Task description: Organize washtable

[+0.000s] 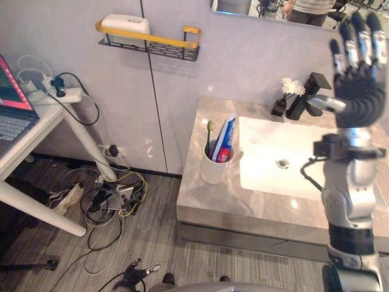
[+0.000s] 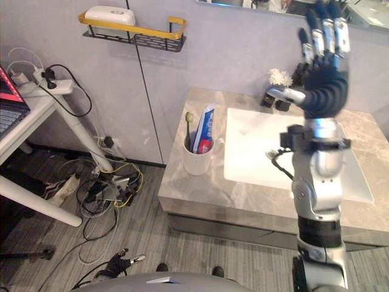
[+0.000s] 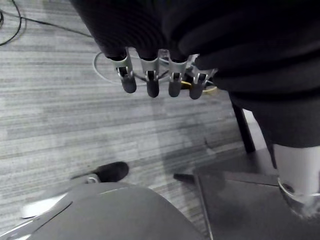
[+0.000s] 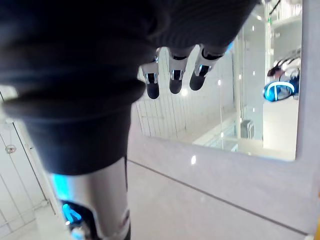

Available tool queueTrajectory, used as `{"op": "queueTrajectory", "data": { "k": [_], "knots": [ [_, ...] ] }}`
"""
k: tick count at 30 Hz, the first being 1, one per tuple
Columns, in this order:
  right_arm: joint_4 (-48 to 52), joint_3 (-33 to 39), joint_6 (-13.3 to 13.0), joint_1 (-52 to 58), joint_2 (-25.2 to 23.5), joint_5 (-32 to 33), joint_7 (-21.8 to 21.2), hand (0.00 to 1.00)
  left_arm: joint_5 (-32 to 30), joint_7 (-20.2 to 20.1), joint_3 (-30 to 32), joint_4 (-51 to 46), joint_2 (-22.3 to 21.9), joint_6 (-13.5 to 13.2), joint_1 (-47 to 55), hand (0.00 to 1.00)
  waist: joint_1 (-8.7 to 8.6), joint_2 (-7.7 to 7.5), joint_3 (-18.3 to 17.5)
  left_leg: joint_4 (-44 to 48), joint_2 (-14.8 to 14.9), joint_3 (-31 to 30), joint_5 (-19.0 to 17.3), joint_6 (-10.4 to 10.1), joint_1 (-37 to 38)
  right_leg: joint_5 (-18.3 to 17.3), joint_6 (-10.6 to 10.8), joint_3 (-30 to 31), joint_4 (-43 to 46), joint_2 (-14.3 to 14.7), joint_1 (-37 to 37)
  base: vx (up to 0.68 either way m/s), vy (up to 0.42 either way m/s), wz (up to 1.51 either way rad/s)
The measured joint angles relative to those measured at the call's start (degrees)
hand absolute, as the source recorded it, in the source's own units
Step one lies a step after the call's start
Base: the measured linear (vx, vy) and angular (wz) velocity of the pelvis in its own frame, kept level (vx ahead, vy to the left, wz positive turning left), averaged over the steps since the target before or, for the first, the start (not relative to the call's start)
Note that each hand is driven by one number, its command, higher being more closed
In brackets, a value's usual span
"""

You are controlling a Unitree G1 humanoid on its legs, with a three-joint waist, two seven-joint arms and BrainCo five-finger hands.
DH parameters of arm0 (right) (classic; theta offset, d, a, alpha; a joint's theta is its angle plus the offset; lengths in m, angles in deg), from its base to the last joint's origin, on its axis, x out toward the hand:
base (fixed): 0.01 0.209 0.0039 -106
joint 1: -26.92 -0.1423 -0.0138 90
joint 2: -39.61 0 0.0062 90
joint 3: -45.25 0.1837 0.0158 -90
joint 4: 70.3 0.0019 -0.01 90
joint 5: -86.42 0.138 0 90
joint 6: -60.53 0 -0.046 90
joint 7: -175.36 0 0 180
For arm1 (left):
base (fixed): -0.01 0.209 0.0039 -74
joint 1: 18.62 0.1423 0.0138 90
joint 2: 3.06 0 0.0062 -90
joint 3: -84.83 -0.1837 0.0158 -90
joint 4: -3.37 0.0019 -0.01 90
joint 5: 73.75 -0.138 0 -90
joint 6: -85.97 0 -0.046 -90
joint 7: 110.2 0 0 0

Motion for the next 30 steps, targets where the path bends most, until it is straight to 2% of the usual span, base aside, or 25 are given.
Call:
{"op": "queueTrajectory", "data": {
  "k": [7,9,13,15,16,19,25,28,30],
  "knots": [
    [2.0,17.1,-0.4,14.6,-9.6,1.1,4.4,0.00,-2.4,0.4,-0.2,0.3,-0.2,-0.2,0.1,0.00,-2.05,0.64,-1.0,-0.5,0.0,3.1,-0.3,0.1,0.0,0.9,0.2,2.9,-0.4,0.1,-1.8,0.00,0.011,-0.25],
    [2.2,21.7,-1.7,18.0,-12.1,0.9,7.4,0.00,-4.0,0.4,-0.5,1.4,-0.3,-0.2,0.1,0.00,-3.79,1.26,-2.0,-0.3,0.0,3.9,-0.6,0.2,0.0,1.0,0.3,3.6,-0.5,0.2,-2.2,0.02,0.012,-0.23],
    [0.7,27.4,-2.3,24.0,-18.1,0.3,11.9,0.00,-4.8,0.4,-1.4,1.6,-0.6,-0.3,-0.2,0.00,-4.59,2.16,-2.9,0.4,0.0,6.2,-1.7,0.1,0.0,1.2,0.3,6.0,-0.5,0.4,-3.4,0.00,0.011,-0.29],
    [-2.6,30.0,-1.6,26.7,-21.6,-4.5,15.4,0.00,-6.2,0.5,-1.7,1.6,-0.9,-0.3,-0.3,0.00,-4.80,2.72,-3.0,0.9,0.0,7.7,-2.2,0.2,-0.2,1.5,0.3,7.5,-0.6,0.8,-4.1,0.01,0.006,-0.45],
    [-6.0,31.1,-1.0,27.8,-23.7,-7.0,17.0,0.00,-6.2,0.6,-1.7,1.9,-1.2,-0.3,-0.4,0.00,-5.87,3.14,-3.0,1.3,0.0,8.6,-2.5,0.2,-0.3,1.7,0.4,8.3,-0.6,0.9,-4.4,0.00,0.014,-0.33],
    [-13.1,32.0,-0.4,29.4,-26.3,-8.1,19.9,0.00,-6.1,1.3,-2.0,2.1,-1.6,-0.3,-0.7,0.00,-6.13,3.76,-3.0,1.7,0.0,10.9,-3.2,0.1,-0.4,2.2,0.5,10.7,-0.6,1.0,-5.4,0.01,0.018,-0.41],
    [-25.8,33.9,1.8,33.4,-27.7,-11.0,25.3,0.00,-6.0,2.4,-3.1,2.3,-3.8,-0.4,-2.5,0.00,-6.56,5.66,-2.5,2.9,0.2,14.0,-4.8,0.2,0.0,2.5,0.6,13.7,-0.5,1.7,-5.8,0.03,0.011,-0.28],
    [-39.4,35.4,4.1,33.6,-27.9,-11.9,28.4,0.00,-5.4,4.1,-1.1,2.0,-6.8,-1.3,-2.5,0.00,-6.17,5.79,-2.5,3.7,0.9,14.6,-5.6,0.0,0.9,2.5,0.6,13.6,-1.4,1.8,-4.2,0.04,-0.013,-0.04],
    [-46.4,36.2,3.9,33.8,-27.8,-10.4,28.1,0.00,-3.7,4.3,-1.1,2.1,-8.7,-1.4,-2.7,0.00,-5.69,6.03,-2.3,3.5,1.1,14.7,-5.8,-0.2,1.6,2.4,0.4,13.3,-1.8,1.9,-3.1,0.00,-0.007,0.04]
  ]
}}
